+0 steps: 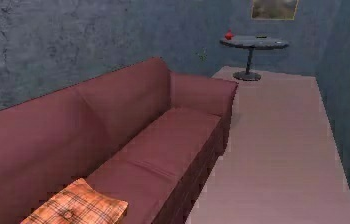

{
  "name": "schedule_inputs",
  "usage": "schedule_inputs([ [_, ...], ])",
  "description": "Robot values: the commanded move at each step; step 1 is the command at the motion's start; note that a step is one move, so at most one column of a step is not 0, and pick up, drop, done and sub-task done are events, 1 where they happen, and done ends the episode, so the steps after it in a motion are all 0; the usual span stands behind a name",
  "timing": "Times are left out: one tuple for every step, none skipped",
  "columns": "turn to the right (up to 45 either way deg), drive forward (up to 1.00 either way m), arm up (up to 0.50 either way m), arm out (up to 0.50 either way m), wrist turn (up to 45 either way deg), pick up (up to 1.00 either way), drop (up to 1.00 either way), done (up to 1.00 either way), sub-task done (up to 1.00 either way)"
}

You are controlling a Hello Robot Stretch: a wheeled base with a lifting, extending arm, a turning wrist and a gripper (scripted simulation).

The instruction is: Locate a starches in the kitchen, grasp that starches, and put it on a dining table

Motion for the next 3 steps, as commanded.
schedule_inputs([
  [45.0,0.00,0.00,0.00,0.0,0.00,0.00,0.00,0.00],
  [30.0,0.00,0.00,0.00,0.0,0.00,0.00,0.00,0.00],
  [0.0,0.75,0.00,0.00,0.0,0.00,0.00,0.00,0.00],
])
